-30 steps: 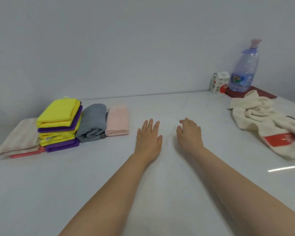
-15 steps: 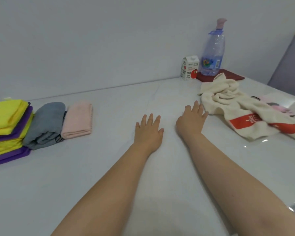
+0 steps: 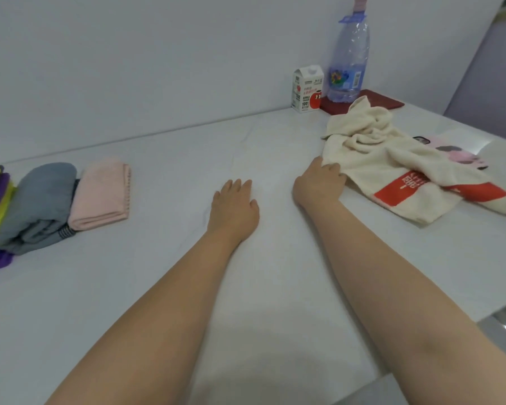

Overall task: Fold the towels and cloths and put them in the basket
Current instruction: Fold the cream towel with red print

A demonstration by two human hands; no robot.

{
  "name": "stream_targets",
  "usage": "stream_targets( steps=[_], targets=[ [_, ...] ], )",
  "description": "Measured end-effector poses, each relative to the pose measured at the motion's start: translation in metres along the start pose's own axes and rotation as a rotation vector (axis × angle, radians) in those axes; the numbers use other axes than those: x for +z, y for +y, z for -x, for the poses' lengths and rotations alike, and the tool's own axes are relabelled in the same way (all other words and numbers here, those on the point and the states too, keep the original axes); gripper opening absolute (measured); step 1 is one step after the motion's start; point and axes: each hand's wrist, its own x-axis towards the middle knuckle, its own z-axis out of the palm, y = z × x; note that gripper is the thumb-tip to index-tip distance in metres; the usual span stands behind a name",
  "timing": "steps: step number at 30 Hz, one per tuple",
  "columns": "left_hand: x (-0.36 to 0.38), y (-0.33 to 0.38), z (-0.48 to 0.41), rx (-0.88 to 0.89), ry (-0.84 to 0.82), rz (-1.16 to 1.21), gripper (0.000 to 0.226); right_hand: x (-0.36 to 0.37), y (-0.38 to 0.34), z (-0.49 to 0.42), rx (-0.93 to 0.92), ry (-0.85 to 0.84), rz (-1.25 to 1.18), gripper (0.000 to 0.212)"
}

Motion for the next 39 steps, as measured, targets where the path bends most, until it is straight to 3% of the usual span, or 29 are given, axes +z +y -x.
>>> stream_targets(
  steps=[4,7,10,12,13,15,17,19,21,24,26,28,31,33,34,37,39],
  targets=[
    [-0.002,-0.001,0.001,-0.069,0.093,0.061,0.051,-0.008,-0.018,0.027,-0.191,0.114,-0.2,0.027],
    [-0.008,-0.007,0.003,-0.151,0.187,0.238,0.048,-0.014,-0.029,0.045,-0.401,0.165,-0.349,0.03],
    [-0.012,-0.01,0.006,-0.214,0.237,0.392,0.047,-0.021,-0.035,0.06,-0.631,0.462,-0.466,0.032],
    [-0.012,-0.011,0.008,-0.217,0.25,0.433,0.046,-0.026,-0.033,0.058,-0.607,0.677,-0.479,0.031],
    [-0.013,-0.013,0.009,-0.221,0.256,0.454,0.046,-0.027,-0.031,0.055,-0.572,0.679,-0.421,0.032],
    [-0.013,-0.014,0.009,-0.238,0.269,0.522,0.045,-0.026,-0.022,0.044,-0.38,0.461,-0.23,0.043],
    [-0.014,-0.014,0.01,-0.256,0.276,0.613,0.044,-0.021,-0.008,0.035,-0.153,0.123,-0.088,0.058],
    [-0.015,-0.015,0.012,-0.274,0.29,0.74,0.043,-0.016,0.001,0.031,-0.032,-0.082,-0.023,0.06],
    [-0.018,-0.017,0.014,-0.287,0.323,0.873,0.041,-0.013,-0.002,0.034,-0.056,-0.085,0.019,0.054],
    [-0.027,-0.026,0.012,-0.298,0.243,1.064,0.037,-0.013,-0.023,0.054,-0.282,-0.038,-0.013,0.047],
    [-0.039,-0.039,0.012,-0.37,0.173,1.282,0.034,-0.021,-0.04,0.075,-0.435,-0.027,-0.237,0.039],
    [-0.05,-0.056,0.014,-0.462,0.207,1.42,0.033,-0.032,-0.054,0.094,-0.577,0.052,-0.556,0.033],
    [-0.057,-0.076,0.021,-0.425,0.26,1.285,0.033,-0.042,-0.066,0.113,-0.755,0.378,-0.766,0.038],
    [-0.057,-0.079,0.028,-0.305,0.199,1.049,0.037,-0.034,-0.069,0.112,-0.735,0.523,-0.624,0.038],
    [-0.056,-0.08,0.03,-0.248,0.15,0.902,0.04,-0.026,-0.071,0.109,-0.694,0.502,-0.503,0.036],
    [-0.053,-0.08,0.034,-0.136,0.062,0.537,0.042,-0.008,-0.069,0.102,-0.511,0.146,-0.181,0.036],
    [-0.057,-0.081,0.035,-0.12,0.076,0.465,0.026,-0.008,-0.063,0.105,-0.545,0.099,-0.098,0.038]
  ],
)
